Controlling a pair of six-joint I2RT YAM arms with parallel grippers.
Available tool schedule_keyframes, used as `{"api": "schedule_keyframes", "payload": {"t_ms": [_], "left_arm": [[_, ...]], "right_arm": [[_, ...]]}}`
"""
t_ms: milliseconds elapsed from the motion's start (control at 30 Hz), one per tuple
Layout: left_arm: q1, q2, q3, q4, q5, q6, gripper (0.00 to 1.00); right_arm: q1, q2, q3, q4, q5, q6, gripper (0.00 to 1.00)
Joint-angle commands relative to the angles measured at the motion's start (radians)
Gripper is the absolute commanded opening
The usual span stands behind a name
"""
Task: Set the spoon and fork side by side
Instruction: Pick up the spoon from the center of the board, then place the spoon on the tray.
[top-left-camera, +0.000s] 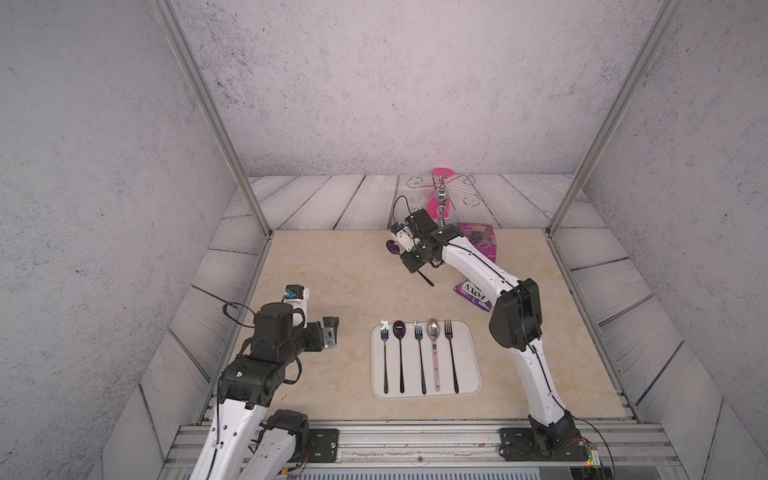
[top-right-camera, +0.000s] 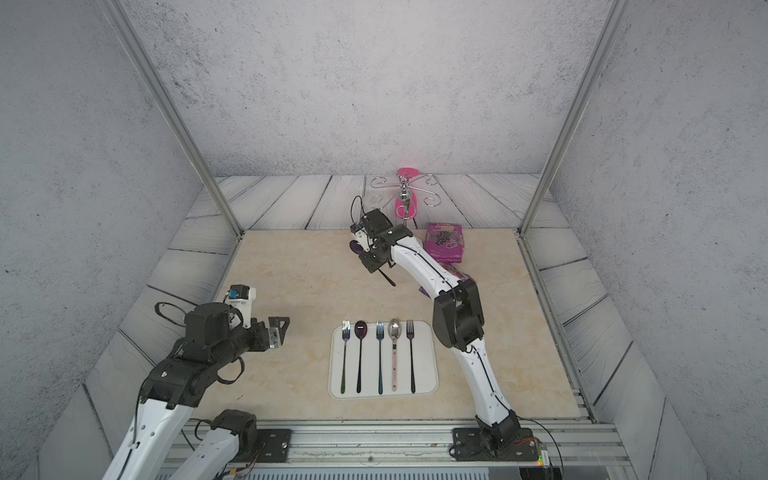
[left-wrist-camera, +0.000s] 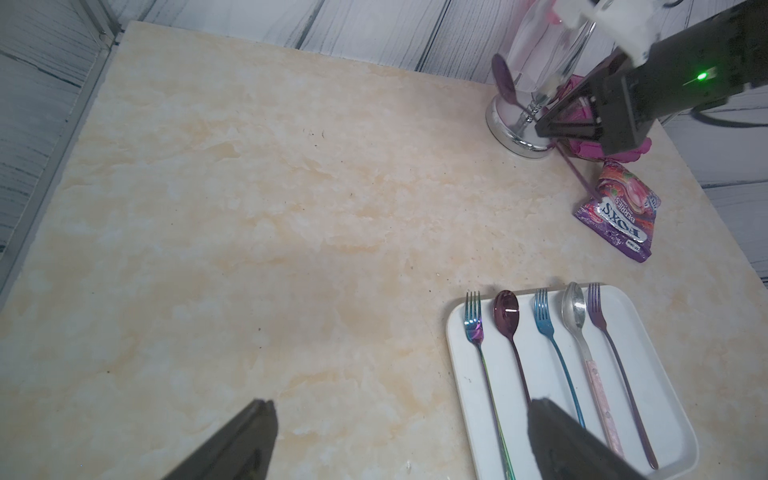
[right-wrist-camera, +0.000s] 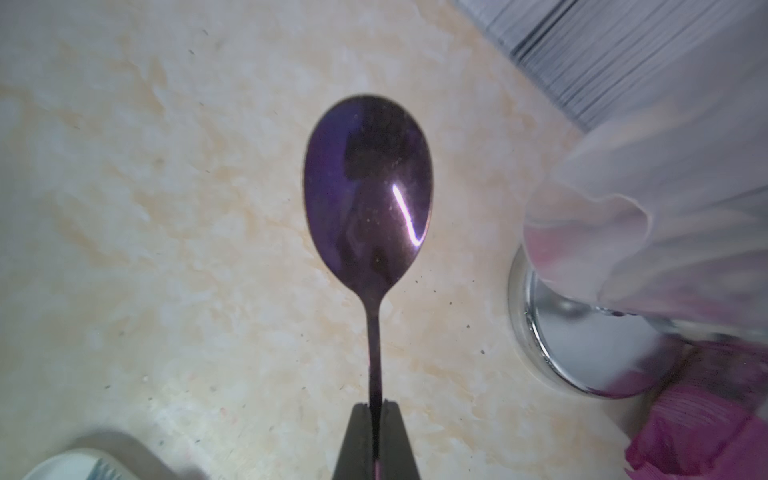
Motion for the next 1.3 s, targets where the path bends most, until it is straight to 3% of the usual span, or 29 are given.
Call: {"api": "schedule_keyframes", "payload": {"t_ms": [0, 333, 567, 767, 1267], "left_arm": [[-0.004, -0.011, 0.004, 0.009, -0.006, 0.009, 1.00], [-0.004, -0.030, 0.000, 0.007, 0.002, 0.009, 1.00], [-0.004, -0.031, -0.001, 0.011, 0.008, 0.006, 0.99], [-0.005, -0.034, -0.004, 0.011, 0.017, 0.000, 1.00], [-0.004, -0.033, -0.003, 0.008, 0.018, 0.003, 1.00]], "right_arm": [[0.024, -0.142, -0.124, -0.017, 0.033, 0.088, 0.00], [0.056, -0.704, -0.880, 0.064, 0.203, 0.539, 0.00], [0.059, -0.937, -1.227, 0.076, 0.203, 0.766, 0.00], [0.060, -0.945, -1.363, 0.155, 0.153, 0.822, 0.00], [0.060, -0.797, -1.389, 0.238, 0.146, 0.833, 0.00]]}}
